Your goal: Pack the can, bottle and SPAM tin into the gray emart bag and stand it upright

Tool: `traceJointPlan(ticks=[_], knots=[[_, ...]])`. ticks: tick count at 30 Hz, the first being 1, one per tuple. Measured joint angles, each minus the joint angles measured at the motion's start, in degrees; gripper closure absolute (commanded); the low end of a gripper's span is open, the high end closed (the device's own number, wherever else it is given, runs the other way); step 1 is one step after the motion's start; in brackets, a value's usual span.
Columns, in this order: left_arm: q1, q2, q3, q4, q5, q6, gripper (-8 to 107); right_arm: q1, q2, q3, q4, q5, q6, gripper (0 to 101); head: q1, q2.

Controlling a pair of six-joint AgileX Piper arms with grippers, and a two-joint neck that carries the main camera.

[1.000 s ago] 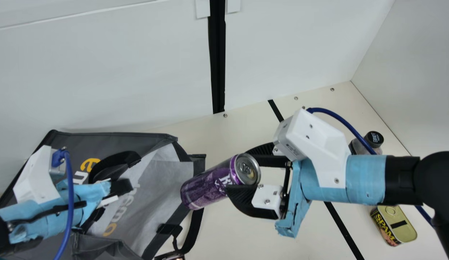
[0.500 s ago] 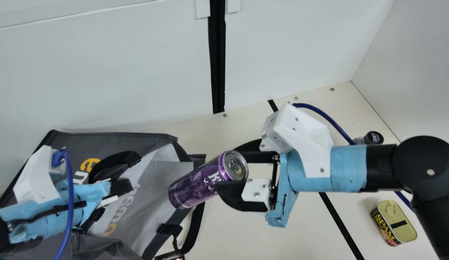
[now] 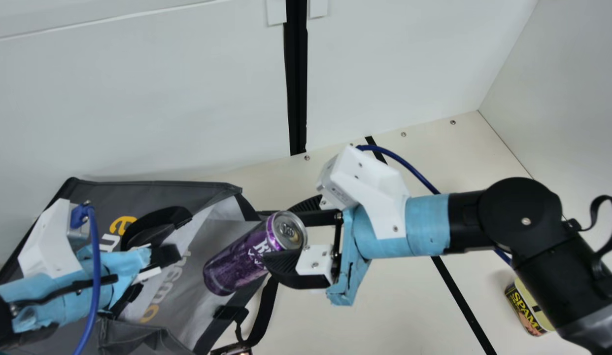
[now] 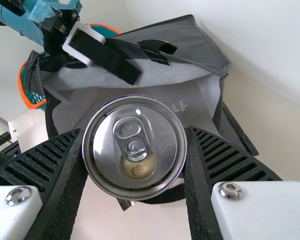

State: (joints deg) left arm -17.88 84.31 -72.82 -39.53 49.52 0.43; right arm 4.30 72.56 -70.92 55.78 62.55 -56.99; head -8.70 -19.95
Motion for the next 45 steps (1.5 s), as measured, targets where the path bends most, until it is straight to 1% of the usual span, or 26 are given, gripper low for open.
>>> traceJointPlan(ticks=[9,16,25,32,45], knots=[[0.00,0.00,0.00,0.00,0.00,0.00,107,4.00,3.38,0.56,0.59,-2.72,-1.48,101,0.00,0.09],[0.00,0.00,0.00,0.00,0.00,0.00,107,6.82,6.73,0.44,2.07,-4.68,-3.15,101,0.00,0.09],[0.00,0.00,0.00,0.00,0.00,0.00,107,10.06,11.89,-1.08,4.25,-7.09,-5.52,101,0.00,0.00],[0.00,0.00,0.00,0.00,0.00,0.00,107,12.56,16.52,-2.40,4.91,-8.39,-7.70,101,0.00,0.09],[0.00,0.00,0.00,0.00,0.00,0.00,107,14.81,24.70,-5.43,5.53,-9.38,-9.98,101,0.00,0.00]])
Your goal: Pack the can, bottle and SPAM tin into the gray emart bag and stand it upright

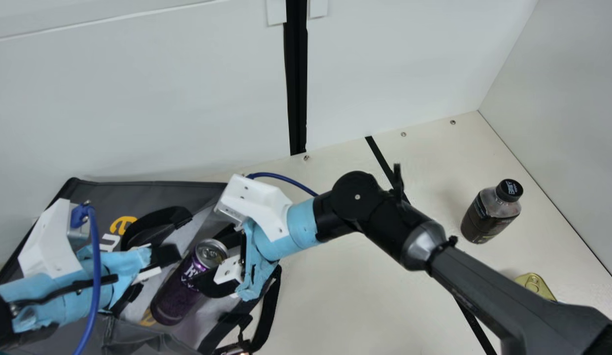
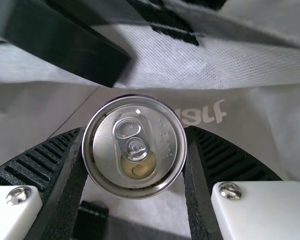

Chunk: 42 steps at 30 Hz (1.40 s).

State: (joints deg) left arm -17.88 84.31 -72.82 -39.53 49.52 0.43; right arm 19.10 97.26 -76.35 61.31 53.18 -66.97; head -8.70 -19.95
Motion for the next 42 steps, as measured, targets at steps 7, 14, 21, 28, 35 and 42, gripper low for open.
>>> traceJointPlan(ticks=[7,14,21,28,35,42], knots=[[0.00,0.00,0.00,0.00,0.00,0.00,107,1.12,3.67,-1.81,0.52,-0.61,-0.34,101,0.00,0.09],[0.00,0.00,0.00,0.00,0.00,0.00,107,2.11,6.69,-4.02,-0.10,-0.62,0.16,91,0.00,0.00],[0.00,0.00,0.00,0.00,0.00,0.00,107,2.43,8.59,-6.13,-0.50,-0.19,0.51,68,0.00,0.09],[0.00,0.00,0.00,0.00,0.00,0.00,107,1.89,9.19,-7.29,-0.52,0.96,0.27,45,0.00,0.00],[0.00,0.00,0.00,0.00,0.00,0.00,107,1.13,9.13,-7.36,-0.57,2.50,-0.78,21,0.00,0.00],[0.00,0.00,0.00,0.00,0.00,0.00,107,0.23,8.84,-7.65,-1.06,3.71,-1.38,6,0.00,0.00]])
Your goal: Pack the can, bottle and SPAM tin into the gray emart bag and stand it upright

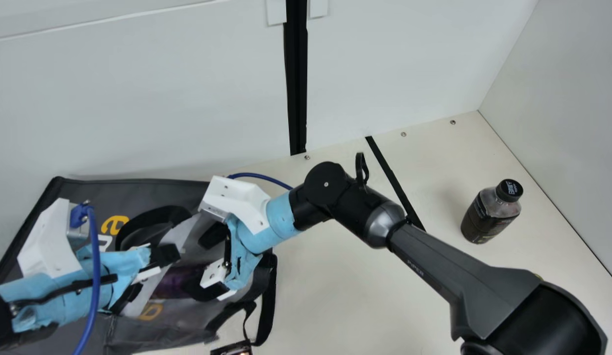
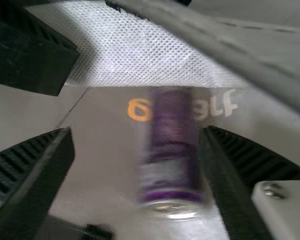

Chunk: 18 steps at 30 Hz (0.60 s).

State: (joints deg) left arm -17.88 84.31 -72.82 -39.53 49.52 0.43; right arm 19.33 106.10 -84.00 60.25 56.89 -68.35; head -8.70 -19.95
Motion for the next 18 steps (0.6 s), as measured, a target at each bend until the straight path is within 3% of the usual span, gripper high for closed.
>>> traceJointPlan(ticks=[11,18], knots=[[0.00,0.00,0.00,0.00,0.00,0.00,107,-1.21,-2.68,0.76,-1.40,0.74,-0.19,6,0.00,0.00],[0.00,0.00,0.00,0.00,0.00,0.00,107,-1.57,-6.15,3.00,-3.40,-0.97,1.79,6,0.00,0.00]])
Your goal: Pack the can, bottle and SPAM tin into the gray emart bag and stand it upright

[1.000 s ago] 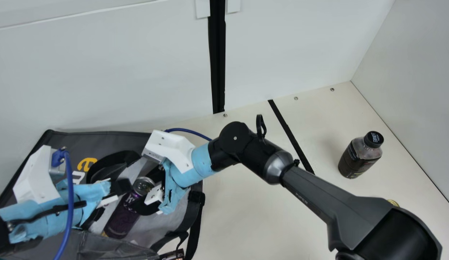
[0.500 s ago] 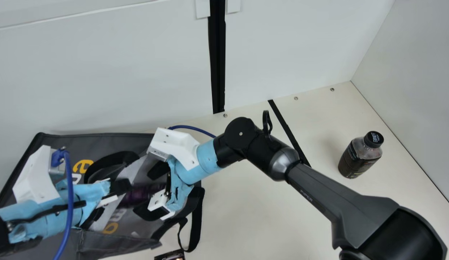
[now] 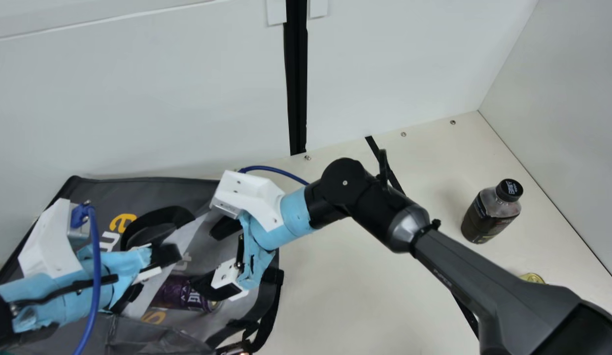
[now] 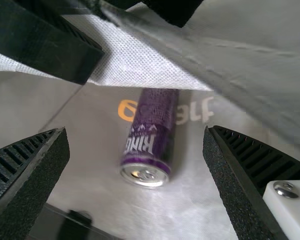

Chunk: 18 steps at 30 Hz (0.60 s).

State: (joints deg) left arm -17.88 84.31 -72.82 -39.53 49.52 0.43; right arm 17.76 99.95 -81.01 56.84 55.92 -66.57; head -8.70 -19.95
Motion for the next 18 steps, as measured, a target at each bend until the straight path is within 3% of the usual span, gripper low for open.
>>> traceJointPlan(ticks=[18], knots=[[0.00,0.00,0.00,0.00,0.00,0.00,107,-0.31,-12.21,7.53,-9.42,-7.32,12.50,6,0.00,0.00]])
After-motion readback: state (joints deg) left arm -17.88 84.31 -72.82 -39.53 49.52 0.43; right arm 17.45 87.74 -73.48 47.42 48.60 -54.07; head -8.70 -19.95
